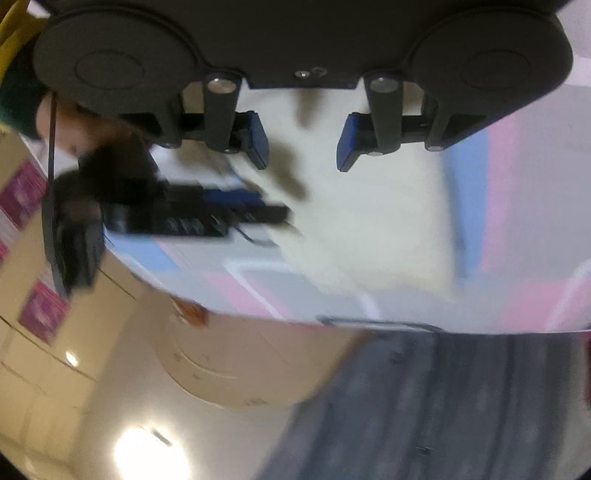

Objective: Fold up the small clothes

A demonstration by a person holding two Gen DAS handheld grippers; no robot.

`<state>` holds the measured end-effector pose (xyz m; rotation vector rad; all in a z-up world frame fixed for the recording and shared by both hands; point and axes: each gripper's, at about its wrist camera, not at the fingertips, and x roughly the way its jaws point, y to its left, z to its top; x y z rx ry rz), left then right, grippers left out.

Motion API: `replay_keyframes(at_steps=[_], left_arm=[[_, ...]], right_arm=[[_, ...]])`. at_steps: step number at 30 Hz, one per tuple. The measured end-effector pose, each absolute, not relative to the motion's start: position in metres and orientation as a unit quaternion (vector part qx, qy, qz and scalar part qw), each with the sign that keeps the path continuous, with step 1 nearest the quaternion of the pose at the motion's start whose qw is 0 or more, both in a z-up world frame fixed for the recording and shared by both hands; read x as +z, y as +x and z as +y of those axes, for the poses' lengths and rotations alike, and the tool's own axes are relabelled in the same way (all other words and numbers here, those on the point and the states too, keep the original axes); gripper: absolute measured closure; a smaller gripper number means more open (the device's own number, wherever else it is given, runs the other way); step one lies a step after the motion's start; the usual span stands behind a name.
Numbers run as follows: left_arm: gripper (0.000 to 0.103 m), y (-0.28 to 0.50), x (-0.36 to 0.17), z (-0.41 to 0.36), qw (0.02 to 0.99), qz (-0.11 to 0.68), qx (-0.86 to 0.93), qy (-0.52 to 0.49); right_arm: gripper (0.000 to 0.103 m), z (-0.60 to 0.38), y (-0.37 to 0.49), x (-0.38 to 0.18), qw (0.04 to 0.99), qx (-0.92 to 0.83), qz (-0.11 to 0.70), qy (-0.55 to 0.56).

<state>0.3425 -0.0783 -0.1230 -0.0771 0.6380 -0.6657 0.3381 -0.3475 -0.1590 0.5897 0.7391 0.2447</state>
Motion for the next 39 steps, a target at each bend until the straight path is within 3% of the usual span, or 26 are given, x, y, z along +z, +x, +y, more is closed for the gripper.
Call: replay_keyframes(at_steps=[17, 20, 29, 39], left_arm=[[0.064, 0.398, -0.133, -0.041, 0.915, 0.318, -0.234, -0.084], [0.064, 0.402, -0.136, -0.04, 0.914, 0.322, -0.229, -0.092], [0.064, 0.4, -0.135, -0.057, 0.912, 0.311, -0.254, -0.086], [0.06, 0.397, -0.154, -0.07, 0.901, 0.344, -0.255, -0.061]], right_arm=[[0.049, -0.347, 0.394, -0.182, 0.867, 0.147, 0.353, 0.319], [0.083, -0.345, 0.398, -0.181, 0.868, 0.145, 0.358, 0.313], [0.088, -0.346, 0.359, -0.151, 0.915, 0.113, 0.304, 0.242], [0.086, -0.364, 0.356, -0.17, 0.892, 0.103, 0.35, 0.267]])
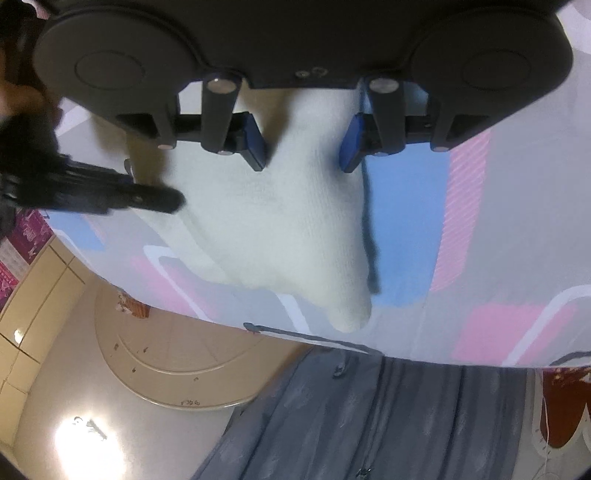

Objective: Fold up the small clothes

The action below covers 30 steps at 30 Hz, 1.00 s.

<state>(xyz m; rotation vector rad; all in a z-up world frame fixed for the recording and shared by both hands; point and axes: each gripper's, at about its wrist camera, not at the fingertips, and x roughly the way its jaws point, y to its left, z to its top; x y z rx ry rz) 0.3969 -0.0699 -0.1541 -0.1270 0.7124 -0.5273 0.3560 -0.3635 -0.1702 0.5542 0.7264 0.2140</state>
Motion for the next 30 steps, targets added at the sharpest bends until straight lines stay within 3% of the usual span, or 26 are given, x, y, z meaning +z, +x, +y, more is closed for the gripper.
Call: replay_keyframes(at_steps=[3, 11, 13, 14, 16, 23, 28, 30], left_arm=[[0.059, 0.392, -0.156, -0.062, 0.897, 0.354, -0.254, -0.071], [0.057, 0.377, -0.169, -0.053, 0.889, 0.374, -0.253, -0.075], [0.057, 0.375, -0.169, -0.054, 0.889, 0.374, -0.254, -0.072], [0.057, 0.374, -0.169, -0.054, 0.889, 0.374, -0.254, -0.072], [0.057, 0.372, -0.17, -0.053, 0.888, 0.375, -0.255, -0.07], [0.06, 0.369, -0.155, -0.049, 0.89, 0.371, -0.255, -0.076], [0.06, 0.374, -0.124, -0.056, 0.906, 0.315, -0.27, -0.079], [0.066, 0.381, -0.117, -0.066, 0.906, 0.308, -0.28, -0.074]], right_arm=[[0.064, -0.367, 0.335, -0.163, 0.886, 0.111, 0.358, 0.273], [0.063, -0.359, 0.291, -0.174, 0.865, 0.119, 0.396, 0.285], [0.065, -0.357, 0.284, -0.173, 0.867, 0.114, 0.398, 0.278], [0.08, -0.355, 0.28, -0.172, 0.868, 0.113, 0.4, 0.271], [0.092, -0.351, 0.274, -0.171, 0.869, 0.113, 0.405, 0.261], [0.093, -0.35, 0.263, -0.172, 0.866, 0.109, 0.422, 0.247], [0.092, -0.366, 0.267, -0.144, 0.889, 0.083, 0.361, 0.268], [0.092, -0.366, 0.28, -0.134, 0.901, 0.074, 0.342, 0.258]])
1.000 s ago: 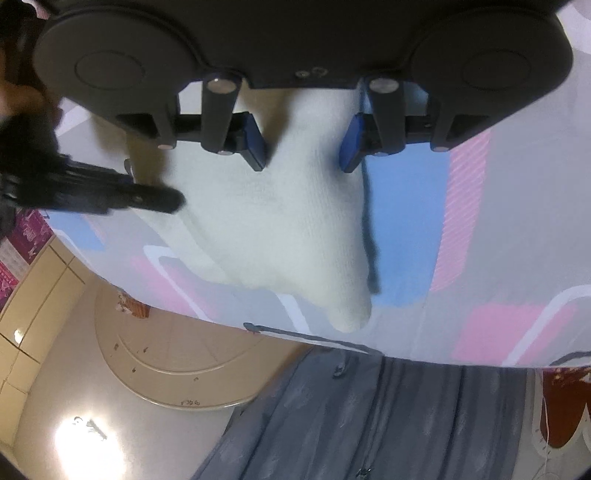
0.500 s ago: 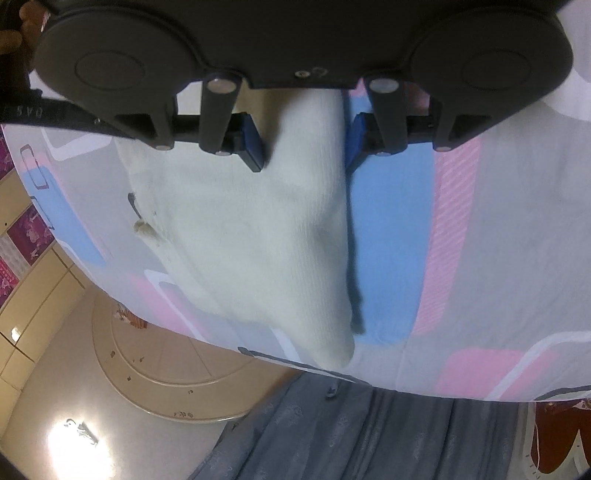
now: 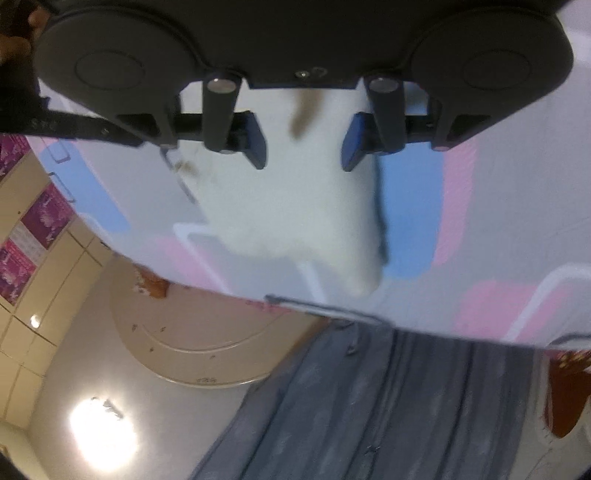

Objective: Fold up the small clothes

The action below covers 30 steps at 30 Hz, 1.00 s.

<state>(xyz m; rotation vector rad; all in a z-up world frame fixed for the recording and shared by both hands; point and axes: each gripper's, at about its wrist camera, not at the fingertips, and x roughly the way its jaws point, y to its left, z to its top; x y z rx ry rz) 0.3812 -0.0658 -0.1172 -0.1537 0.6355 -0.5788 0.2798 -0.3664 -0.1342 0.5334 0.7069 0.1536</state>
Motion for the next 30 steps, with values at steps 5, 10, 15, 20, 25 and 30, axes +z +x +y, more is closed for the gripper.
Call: replay_keyframes(at_steps=[5, 10, 15, 20, 25, 30], left_arm=[[0.066, 0.41, -0.115, -0.091, 0.906, 0.301, -0.292, -0.055], [0.066, 0.434, -0.124, -0.094, 0.906, 0.306, -0.287, -0.056], [0.066, 0.443, -0.13, -0.092, 0.904, 0.308, -0.291, -0.052], [0.067, 0.451, -0.137, -0.093, 0.9, 0.317, -0.296, -0.053], [0.067, 0.466, -0.126, -0.1, 0.903, 0.31, -0.29, -0.059], [0.067, 0.487, -0.135, -0.108, 0.902, 0.323, -0.279, -0.063]], right_arm=[[0.092, -0.354, 0.322, -0.123, 0.917, 0.068, 0.324, 0.223], [0.092, -0.342, 0.364, -0.128, 0.924, 0.063, 0.326, 0.187], [0.092, -0.334, 0.39, -0.152, 0.926, 0.051, 0.345, 0.146], [0.093, -0.345, 0.391, -0.177, 0.916, 0.057, 0.367, 0.154], [0.092, -0.346, 0.397, -0.163, 0.928, 0.063, 0.34, 0.136], [0.092, -0.344, 0.422, -0.165, 0.931, 0.051, 0.337, 0.131]])
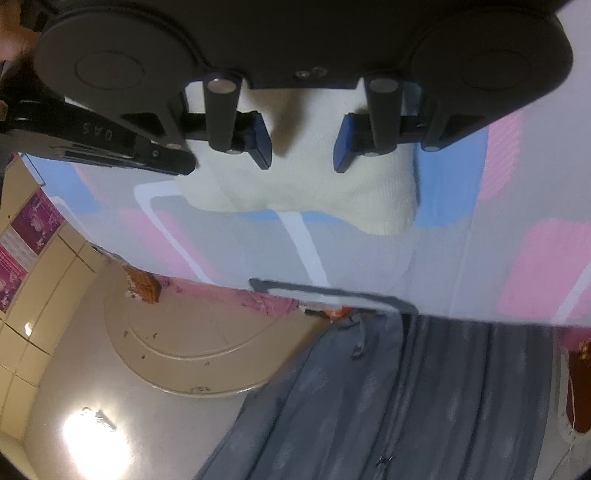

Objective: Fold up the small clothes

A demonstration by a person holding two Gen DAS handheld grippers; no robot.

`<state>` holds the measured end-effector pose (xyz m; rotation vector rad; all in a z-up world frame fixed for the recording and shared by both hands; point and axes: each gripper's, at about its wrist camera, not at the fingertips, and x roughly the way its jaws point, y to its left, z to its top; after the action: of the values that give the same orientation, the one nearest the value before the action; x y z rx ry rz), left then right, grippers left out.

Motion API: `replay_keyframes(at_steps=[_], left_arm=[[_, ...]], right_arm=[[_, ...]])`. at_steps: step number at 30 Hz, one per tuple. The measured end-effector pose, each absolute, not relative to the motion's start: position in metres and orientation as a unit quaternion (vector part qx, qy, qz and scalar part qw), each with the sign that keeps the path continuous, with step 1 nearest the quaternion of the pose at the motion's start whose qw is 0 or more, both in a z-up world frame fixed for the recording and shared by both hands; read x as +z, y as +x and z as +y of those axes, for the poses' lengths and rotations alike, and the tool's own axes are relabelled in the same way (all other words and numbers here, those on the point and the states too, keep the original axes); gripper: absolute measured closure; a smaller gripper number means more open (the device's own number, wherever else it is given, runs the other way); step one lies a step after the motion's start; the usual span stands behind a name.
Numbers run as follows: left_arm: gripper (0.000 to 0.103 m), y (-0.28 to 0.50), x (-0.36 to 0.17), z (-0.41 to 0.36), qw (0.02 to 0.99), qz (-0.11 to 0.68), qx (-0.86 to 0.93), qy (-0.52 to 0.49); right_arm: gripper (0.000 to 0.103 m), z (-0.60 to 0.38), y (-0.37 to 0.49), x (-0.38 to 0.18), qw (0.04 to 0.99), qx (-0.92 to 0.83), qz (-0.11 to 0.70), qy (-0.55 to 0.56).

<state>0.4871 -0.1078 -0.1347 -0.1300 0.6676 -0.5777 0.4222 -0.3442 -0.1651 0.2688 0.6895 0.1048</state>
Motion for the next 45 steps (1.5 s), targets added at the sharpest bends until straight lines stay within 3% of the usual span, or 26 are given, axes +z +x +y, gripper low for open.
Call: replay_keyframes(at_steps=[9, 28, 31, 33, 34, 45], left_arm=[[0.067, 0.488, -0.138, -0.115, 0.904, 0.326, -0.272, -0.046], [0.062, 0.431, -0.121, -0.121, 0.913, 0.32, -0.253, 0.021], [0.061, 0.421, -0.123, -0.122, 0.914, 0.315, -0.251, 0.032], [0.061, 0.42, -0.126, -0.125, 0.914, 0.315, -0.251, 0.039], [0.061, 0.419, -0.126, -0.126, 0.915, 0.315, -0.25, 0.041], [0.061, 0.4, -0.12, -0.119, 0.912, 0.323, -0.25, 0.042]], right_arm=[[0.092, -0.35, 0.442, -0.181, 0.927, 0.036, 0.356, 0.111], [0.088, -0.331, 0.371, -0.148, 0.939, 0.071, 0.317, 0.114], [0.084, -0.325, 0.363, -0.153, 0.937, 0.075, 0.325, 0.102], [0.07, -0.32, 0.364, -0.165, 0.931, 0.072, 0.347, 0.091], [0.068, -0.32, 0.364, -0.169, 0.928, 0.071, 0.355, 0.09], [0.067, -0.315, 0.334, -0.155, 0.928, 0.087, 0.35, 0.095]])
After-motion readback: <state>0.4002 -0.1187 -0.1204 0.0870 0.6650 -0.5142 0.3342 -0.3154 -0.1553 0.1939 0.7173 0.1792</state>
